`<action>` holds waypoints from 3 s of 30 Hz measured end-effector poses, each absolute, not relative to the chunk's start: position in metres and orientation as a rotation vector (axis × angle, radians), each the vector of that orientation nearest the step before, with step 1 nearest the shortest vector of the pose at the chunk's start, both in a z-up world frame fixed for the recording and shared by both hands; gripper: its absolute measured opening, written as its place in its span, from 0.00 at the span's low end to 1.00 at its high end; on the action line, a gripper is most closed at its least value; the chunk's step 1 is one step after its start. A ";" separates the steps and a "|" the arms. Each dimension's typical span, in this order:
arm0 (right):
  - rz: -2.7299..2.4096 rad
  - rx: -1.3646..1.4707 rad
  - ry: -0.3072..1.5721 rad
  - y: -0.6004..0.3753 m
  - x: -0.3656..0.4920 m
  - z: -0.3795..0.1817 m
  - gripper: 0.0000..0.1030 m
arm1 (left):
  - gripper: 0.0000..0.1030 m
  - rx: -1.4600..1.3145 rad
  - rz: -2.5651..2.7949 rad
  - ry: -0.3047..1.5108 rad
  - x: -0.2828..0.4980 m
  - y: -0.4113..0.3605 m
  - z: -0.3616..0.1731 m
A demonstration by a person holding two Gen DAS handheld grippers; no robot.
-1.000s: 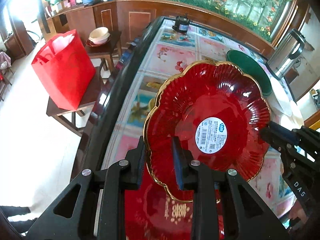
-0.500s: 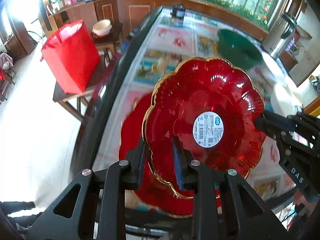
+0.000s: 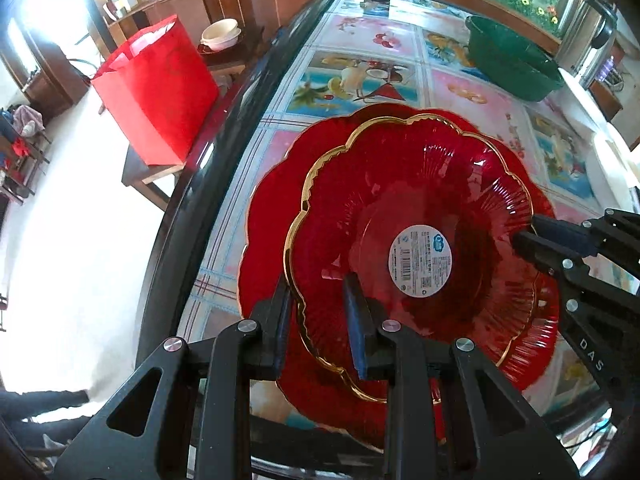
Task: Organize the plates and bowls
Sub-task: 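Stack the smaller red plate onto the large red plate with the left tool, then release the red plates and move the left tool to the green basin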
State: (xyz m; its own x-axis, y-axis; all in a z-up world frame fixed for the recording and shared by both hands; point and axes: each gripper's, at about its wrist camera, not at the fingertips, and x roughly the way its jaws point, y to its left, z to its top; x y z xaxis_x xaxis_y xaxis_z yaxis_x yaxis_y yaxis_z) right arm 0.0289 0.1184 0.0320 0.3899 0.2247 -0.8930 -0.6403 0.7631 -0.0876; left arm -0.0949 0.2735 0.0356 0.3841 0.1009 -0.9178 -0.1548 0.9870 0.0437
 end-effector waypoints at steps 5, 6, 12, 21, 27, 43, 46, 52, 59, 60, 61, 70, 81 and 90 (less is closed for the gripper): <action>0.581 -0.469 1.031 0.122 0.030 0.027 0.15 | 0.24 -0.023 0.191 1.126 -0.094 0.273 0.036; 0.583 -0.465 1.034 0.121 0.031 0.026 0.15 | 0.24 -0.019 0.195 1.119 -0.094 0.273 0.036; 0.603 -0.432 1.015 0.118 0.026 0.036 0.42 | 0.25 -0.012 0.219 1.069 -0.097 0.272 0.038; 0.642 -0.351 0.971 0.107 0.015 0.053 0.65 | 0.53 -0.047 0.250 0.918 -0.117 0.271 0.064; 0.623 -0.315 0.888 0.097 0.008 0.070 0.77 | 0.60 -0.084 0.234 0.799 -0.128 0.254 0.086; 0.484 -0.171 0.808 0.022 0.022 0.088 0.81 | 0.60 -0.143 0.115 0.709 -0.112 0.187 0.100; 0.458 -0.149 0.803 0.007 0.027 0.089 0.81 | 0.60 -0.126 0.102 0.701 -0.105 0.174 0.101; 0.421 -0.140 0.801 -0.010 0.033 0.090 0.81 | 0.60 -0.109 0.080 0.709 -0.093 0.154 0.100; 0.400 -0.119 0.807 -0.024 0.038 0.088 0.81 | 0.60 -0.099 0.077 0.721 -0.084 0.143 0.096; 0.400 -0.116 0.809 -0.025 0.040 0.088 0.81 | 0.60 -0.094 0.080 0.721 -0.083 0.143 0.096; 0.398 -0.112 0.810 -0.027 0.041 0.087 0.81 | 0.60 -0.089 0.081 0.723 -0.082 0.141 0.096; 0.360 -0.116 0.816 -0.039 0.051 0.087 0.81 | 0.60 -0.082 0.073 0.724 -0.072 0.132 0.099; 0.333 -0.116 0.834 -0.050 0.077 0.083 0.81 | 0.60 -0.071 0.083 0.714 -0.032 0.122 0.115; 0.306 -0.155 0.853 -0.057 0.121 0.081 0.81 | 0.60 -0.070 0.100 0.754 0.029 0.113 0.117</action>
